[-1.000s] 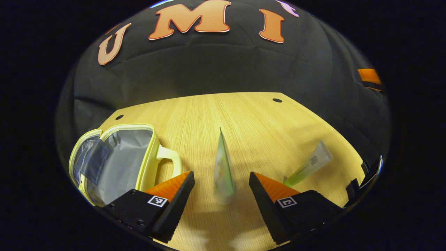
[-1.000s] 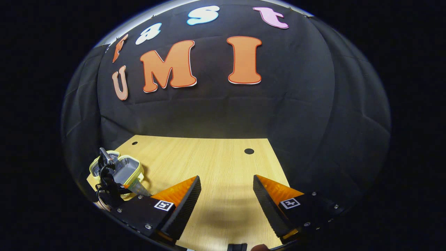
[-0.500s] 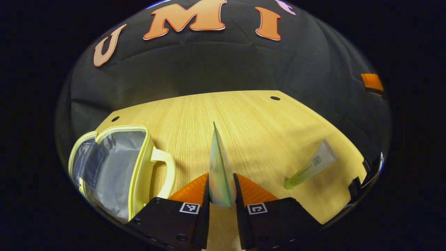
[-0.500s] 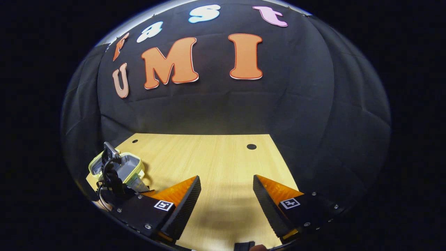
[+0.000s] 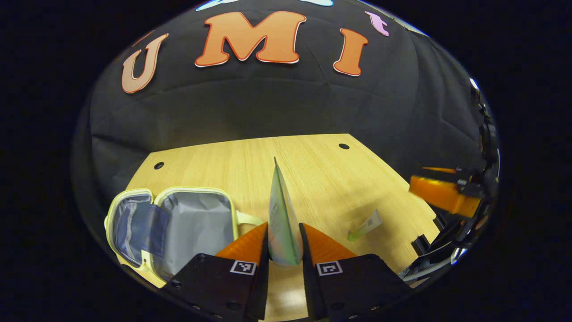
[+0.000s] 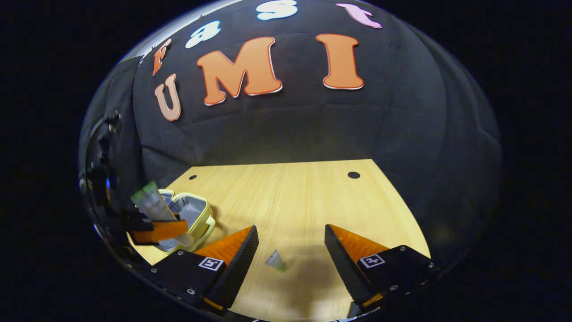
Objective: First open the suitcase, pack the skin care products into it, and then close the suitcase.
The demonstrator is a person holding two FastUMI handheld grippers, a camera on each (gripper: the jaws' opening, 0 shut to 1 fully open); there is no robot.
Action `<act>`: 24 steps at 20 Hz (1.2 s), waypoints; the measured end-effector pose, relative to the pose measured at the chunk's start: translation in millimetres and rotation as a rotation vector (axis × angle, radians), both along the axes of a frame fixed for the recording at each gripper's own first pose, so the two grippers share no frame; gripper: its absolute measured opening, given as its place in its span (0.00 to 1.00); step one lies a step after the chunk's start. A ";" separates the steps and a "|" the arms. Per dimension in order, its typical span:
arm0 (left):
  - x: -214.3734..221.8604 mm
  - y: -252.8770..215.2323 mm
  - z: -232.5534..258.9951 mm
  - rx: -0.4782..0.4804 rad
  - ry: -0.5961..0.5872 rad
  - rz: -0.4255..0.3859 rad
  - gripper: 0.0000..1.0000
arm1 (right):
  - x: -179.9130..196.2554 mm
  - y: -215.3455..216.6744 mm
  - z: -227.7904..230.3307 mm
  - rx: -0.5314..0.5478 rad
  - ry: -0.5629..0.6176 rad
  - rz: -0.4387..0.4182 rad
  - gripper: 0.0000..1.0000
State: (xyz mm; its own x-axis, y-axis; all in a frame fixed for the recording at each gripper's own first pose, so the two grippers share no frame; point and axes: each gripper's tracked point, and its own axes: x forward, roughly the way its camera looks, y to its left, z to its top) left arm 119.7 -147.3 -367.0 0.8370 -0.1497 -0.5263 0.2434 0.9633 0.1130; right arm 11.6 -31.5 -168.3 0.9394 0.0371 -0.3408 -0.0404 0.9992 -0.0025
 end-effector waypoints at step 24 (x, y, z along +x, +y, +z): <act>-27.7 164.8 -0.9 0.048 0.213 0.072 0.34 | 14.9 34.9 -143.2 0.076 0.454 -0.138 0.30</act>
State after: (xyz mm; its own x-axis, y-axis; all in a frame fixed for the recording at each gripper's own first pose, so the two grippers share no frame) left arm 92.0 17.5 -367.9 0.7138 -0.0642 -0.6974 0.1977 0.9738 0.1127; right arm 26.5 3.4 -311.5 0.6943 -0.0370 -0.7187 0.1127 0.9919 0.0578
